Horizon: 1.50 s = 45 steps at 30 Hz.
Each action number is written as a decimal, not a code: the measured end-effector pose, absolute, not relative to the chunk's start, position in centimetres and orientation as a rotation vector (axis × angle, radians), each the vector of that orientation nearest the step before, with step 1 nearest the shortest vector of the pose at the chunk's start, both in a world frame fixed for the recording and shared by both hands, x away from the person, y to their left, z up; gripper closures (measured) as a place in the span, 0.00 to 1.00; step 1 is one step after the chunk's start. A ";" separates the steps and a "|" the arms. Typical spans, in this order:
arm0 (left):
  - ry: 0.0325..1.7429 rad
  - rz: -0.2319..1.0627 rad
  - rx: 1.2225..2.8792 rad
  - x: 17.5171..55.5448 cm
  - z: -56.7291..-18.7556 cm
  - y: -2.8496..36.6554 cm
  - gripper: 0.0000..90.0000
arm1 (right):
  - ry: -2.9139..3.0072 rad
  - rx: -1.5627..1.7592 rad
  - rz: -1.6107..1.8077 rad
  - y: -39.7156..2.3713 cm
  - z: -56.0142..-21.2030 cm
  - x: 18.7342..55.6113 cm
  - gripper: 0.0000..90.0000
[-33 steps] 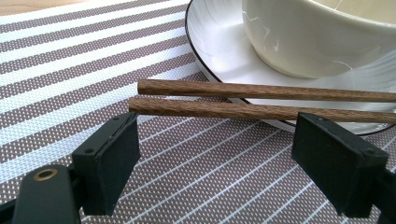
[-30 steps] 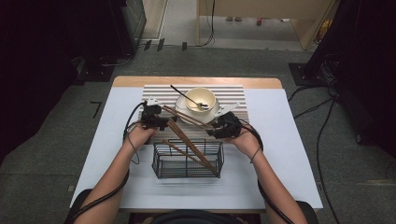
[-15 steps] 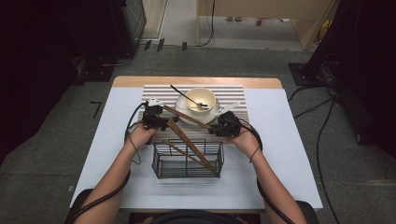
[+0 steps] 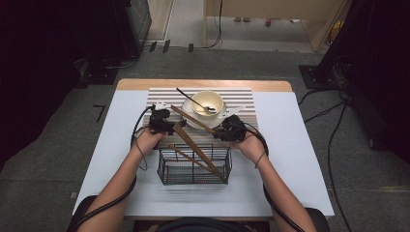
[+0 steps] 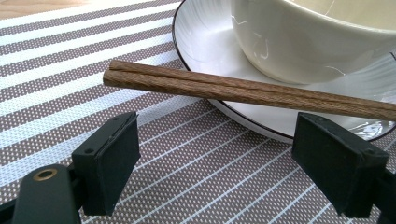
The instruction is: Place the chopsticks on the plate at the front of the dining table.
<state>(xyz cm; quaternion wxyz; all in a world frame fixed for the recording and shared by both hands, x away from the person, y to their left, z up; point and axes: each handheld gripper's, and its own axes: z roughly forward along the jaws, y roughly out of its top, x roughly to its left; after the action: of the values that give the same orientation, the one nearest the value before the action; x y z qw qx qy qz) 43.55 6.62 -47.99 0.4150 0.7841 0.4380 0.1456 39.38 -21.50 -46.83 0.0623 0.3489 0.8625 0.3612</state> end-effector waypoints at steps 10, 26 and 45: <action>1.107 0.361 1.967 43.6 -47.9 6.6 0.17 | 2.608 1.053 1.092 -22.1 -46.5 38.6 0.78; 1.107 0.352 1.962 43.7 -47.8 6.2 0.17 | 2.594 1.108 1.079 -22.0 -46.8 38.3 0.91; 1.099 0.353 1.966 43.8 -48.0 5.5 0.17 | 2.561 1.158 1.085 -20.0 -47.0 39.5 0.91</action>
<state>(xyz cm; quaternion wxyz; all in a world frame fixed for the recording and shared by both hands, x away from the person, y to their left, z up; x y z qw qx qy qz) 43.83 5.45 -47.97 0.4176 0.7836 0.4379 0.1408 39.53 -20.04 -46.96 0.0643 0.3836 0.8483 0.3593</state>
